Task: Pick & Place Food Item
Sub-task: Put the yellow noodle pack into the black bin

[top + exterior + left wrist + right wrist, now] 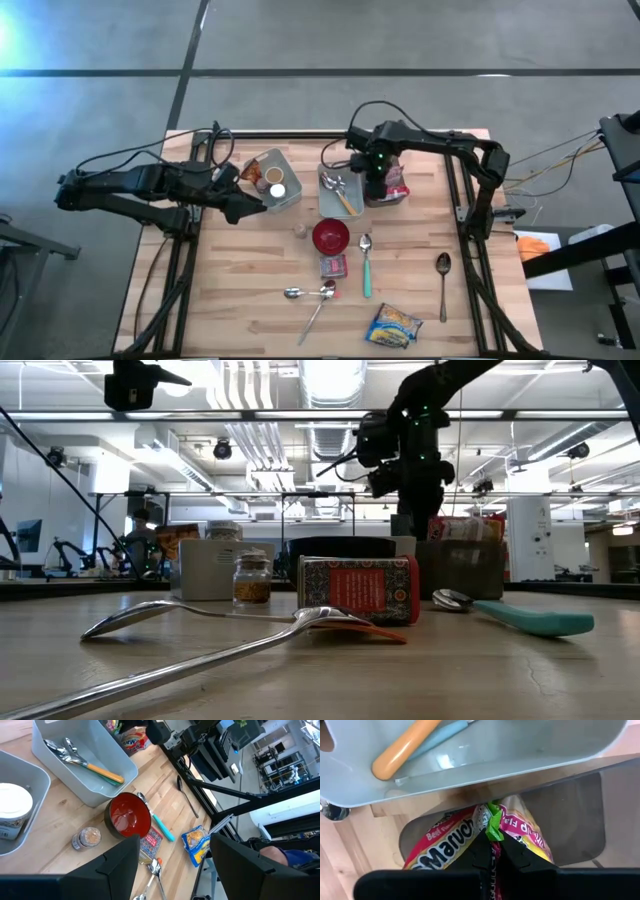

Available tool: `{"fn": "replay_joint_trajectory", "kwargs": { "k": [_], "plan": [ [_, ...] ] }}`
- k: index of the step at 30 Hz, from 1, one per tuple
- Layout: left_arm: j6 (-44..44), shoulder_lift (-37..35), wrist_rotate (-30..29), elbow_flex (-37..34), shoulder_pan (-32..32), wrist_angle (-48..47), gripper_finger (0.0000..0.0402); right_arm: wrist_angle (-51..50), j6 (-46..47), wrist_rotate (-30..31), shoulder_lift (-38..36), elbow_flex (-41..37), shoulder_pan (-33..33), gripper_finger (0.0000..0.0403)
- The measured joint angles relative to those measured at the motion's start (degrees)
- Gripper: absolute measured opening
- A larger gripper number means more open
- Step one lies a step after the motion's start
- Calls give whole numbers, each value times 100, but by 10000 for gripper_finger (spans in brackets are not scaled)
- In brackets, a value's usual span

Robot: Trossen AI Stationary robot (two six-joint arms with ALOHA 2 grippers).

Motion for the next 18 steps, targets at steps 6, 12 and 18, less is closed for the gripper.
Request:
{"fn": "replay_joint_trajectory", "kwargs": {
  "k": [6, 12, 18],
  "plan": [
    [-2, 0, -20, 0, 0, 0, 246, 208, 94, -135, -2, -206, 0, 8],
    [-5, 0, -20, 0, 0, 0, 246, 307, 131, -141, -2, -287, 0, 8],
    [-26, 0, -20, 0, 0, 0, 246, 305, 322, -141, -2, -283, 0, 8]
  ]
}}
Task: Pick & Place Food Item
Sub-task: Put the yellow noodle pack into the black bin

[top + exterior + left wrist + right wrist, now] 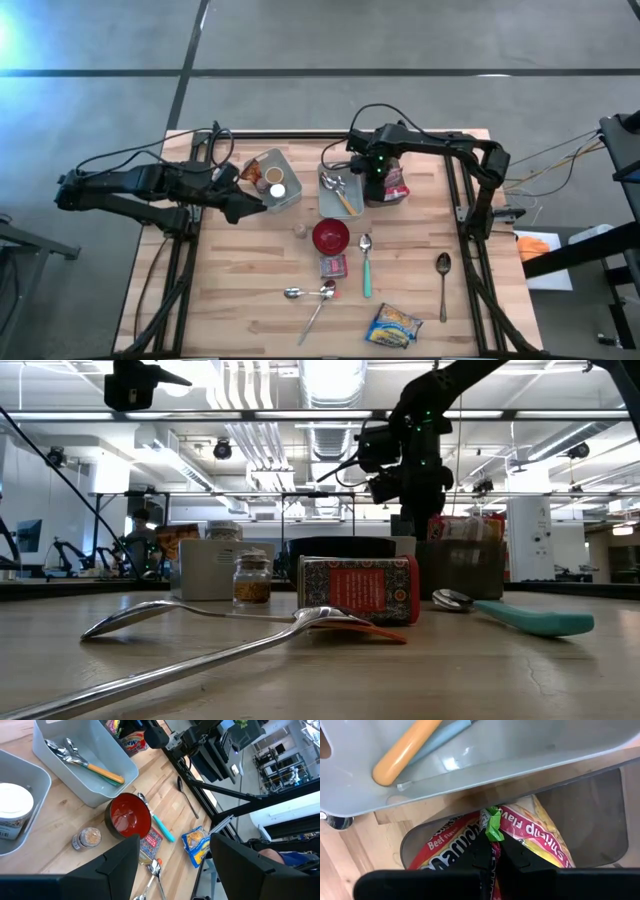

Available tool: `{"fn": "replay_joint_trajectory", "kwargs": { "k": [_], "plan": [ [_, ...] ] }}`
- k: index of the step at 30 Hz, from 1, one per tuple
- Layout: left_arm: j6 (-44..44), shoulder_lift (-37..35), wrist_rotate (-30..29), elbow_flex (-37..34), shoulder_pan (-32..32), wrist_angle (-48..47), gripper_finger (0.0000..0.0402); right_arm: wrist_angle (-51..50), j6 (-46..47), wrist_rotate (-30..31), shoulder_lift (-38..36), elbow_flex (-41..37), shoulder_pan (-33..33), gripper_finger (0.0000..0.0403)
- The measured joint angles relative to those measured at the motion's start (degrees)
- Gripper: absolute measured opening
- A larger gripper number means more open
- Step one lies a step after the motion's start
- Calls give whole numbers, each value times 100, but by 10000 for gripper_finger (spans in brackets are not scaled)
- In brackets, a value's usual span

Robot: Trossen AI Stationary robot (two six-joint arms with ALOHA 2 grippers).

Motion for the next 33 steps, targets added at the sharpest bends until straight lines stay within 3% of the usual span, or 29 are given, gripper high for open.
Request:
{"fn": "replay_joint_trajectory", "kwargs": {
  "k": [10, 24, 33],
  "plan": [
    [-15, 0, 0, 0, 0, -6, 246, -293, 55, 17, 4, 127, 0, 14],
    [-9, -2, 0, 0, 0, -83, 246, -515, 354, -2, 4, 165, 4, 171],
    [2, -2, 0, 0, 0, -83, 246, -736, 689, -180, -34, 315, -25, 195]
  ]
}}
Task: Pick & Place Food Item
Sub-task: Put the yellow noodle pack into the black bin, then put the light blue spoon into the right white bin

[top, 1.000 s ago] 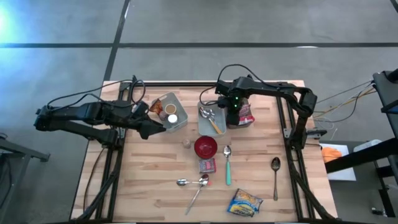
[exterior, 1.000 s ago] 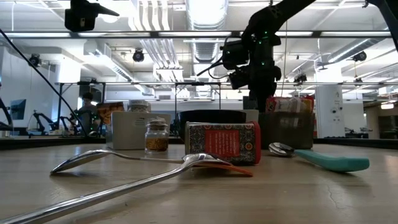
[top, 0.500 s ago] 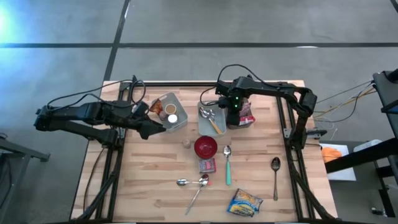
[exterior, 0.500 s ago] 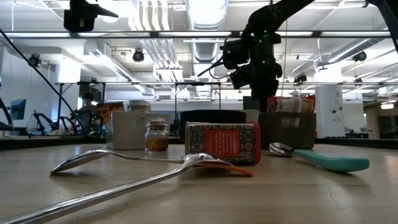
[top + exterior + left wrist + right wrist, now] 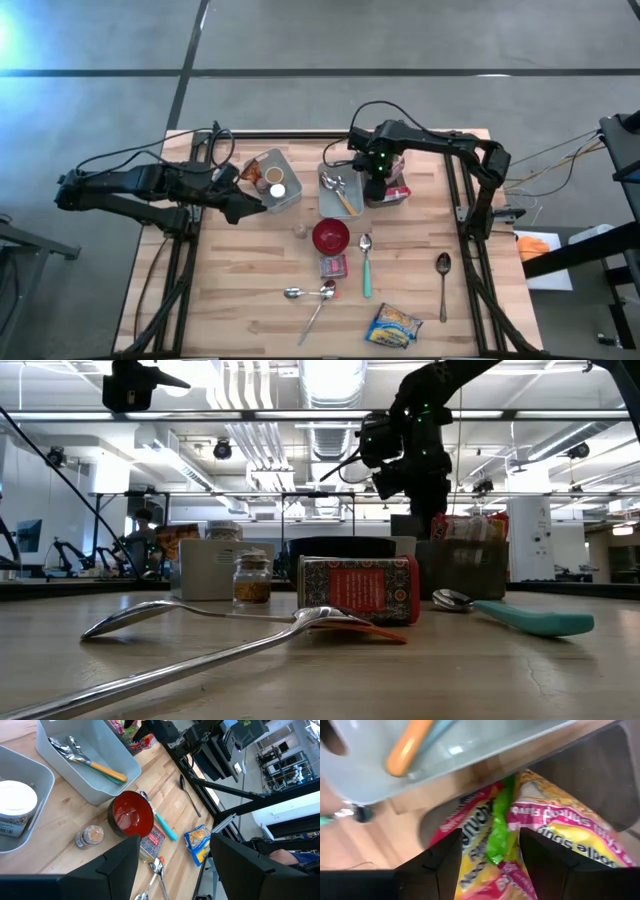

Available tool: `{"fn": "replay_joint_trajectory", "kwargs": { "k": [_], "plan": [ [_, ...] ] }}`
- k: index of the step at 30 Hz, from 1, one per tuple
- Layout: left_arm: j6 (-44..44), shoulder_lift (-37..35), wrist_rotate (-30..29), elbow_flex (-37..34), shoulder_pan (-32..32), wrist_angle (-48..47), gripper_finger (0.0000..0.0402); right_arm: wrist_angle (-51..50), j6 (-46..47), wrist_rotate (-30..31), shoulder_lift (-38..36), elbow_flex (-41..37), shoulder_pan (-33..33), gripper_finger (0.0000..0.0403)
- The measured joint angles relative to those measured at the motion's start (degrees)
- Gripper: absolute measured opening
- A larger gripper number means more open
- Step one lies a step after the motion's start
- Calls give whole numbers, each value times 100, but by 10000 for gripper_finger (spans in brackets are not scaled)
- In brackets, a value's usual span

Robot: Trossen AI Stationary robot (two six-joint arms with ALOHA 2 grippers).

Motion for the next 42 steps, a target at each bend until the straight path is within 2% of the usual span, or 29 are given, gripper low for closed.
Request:
{"fn": "replay_joint_trajectory", "kwargs": {
  "k": [4, 15, 18, 21, 29, 31, 37, 42],
  "plan": [
    [0, 0, 0, 0, 0, 0, 246, -31, 256, -337, -81, 86, -64, 195],
    [-1, 0, 0, 0, -2, -2, 246, -144, 886, -417, -267, 481, -96, 195],
    [-2, 0, 0, 0, 0, -17, 246, -150, 909, -713, -441, 639, -31, 195],
    [-2, -1, 0, 0, -1, -97, 246, -147, 914, -944, -735, 709, 165, 195],
    [167, 147, 0, 0, -2, -524, 246, -104, 965, -912, -1498, 685, 1203, 195],
    [176, 239, 2, 0, -2, -617, 246, -103, 1508, -604, -1576, 678, 1511, 195],
    [26, 498, 1, 1, -2, -797, 246, -103, 4652, 296, -1589, 637, 2297, 195],
    [24, 530, 0, 2, 0, -817, 246, -32, 6308, 901, -1562, 515, 3066, 195]
  ]
}}
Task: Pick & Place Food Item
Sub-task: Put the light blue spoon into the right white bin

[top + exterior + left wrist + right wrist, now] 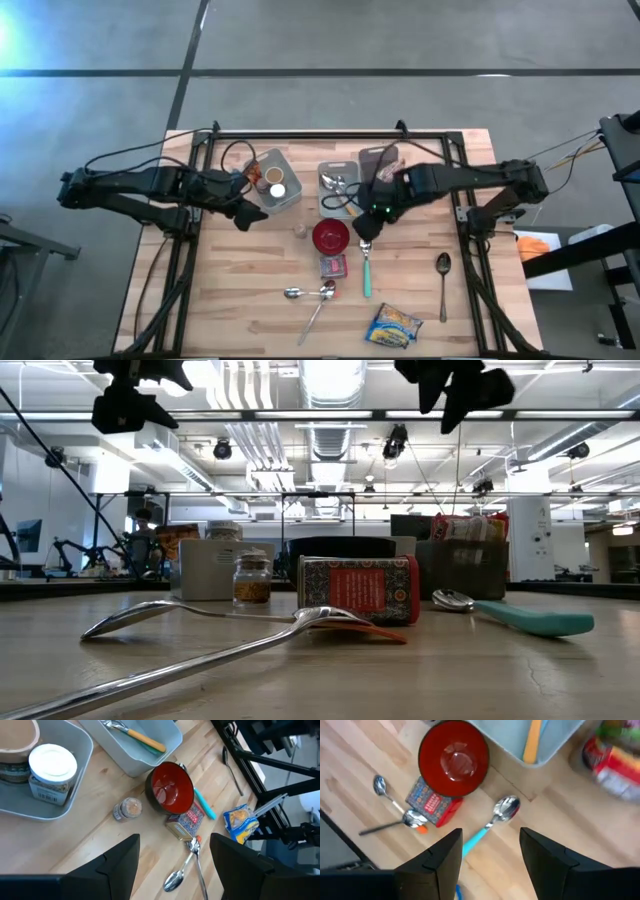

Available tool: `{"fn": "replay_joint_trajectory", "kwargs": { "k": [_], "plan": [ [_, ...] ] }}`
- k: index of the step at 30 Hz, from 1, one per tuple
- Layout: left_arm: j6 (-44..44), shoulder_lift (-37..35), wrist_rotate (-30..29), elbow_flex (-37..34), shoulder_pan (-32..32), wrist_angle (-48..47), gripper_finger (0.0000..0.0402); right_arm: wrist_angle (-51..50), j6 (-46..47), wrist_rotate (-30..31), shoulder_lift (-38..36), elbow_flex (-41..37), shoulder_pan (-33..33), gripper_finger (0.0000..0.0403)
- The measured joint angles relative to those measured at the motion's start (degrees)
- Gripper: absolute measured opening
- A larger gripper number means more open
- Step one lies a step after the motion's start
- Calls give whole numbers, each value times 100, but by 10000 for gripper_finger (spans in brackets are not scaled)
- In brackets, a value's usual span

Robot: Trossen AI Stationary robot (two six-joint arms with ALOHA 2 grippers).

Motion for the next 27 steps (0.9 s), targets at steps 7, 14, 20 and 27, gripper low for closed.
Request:
{"fn": "replay_joint_trajectory", "kwargs": {
  "k": [7, 14, 20, 27],
  "plan": [
    [243, -78, 2, 0, 0, 2, 246, 296, 1799, 230, 72, -605, 674, 194],
    [326, -82, 2, 0, 0, -44, 246, 995, 3149, 414, 399, -1221, 1206, 194],
    [501, -80, 1, 0, 0, -41, 246, 1616, 3591, 413, 987, -1423, 1351, 194],
    [475, -82, 61, 0, 0, -101, 246, 1699, 3612, 409, 1541, -1315, 1405, 194]
  ]
}}
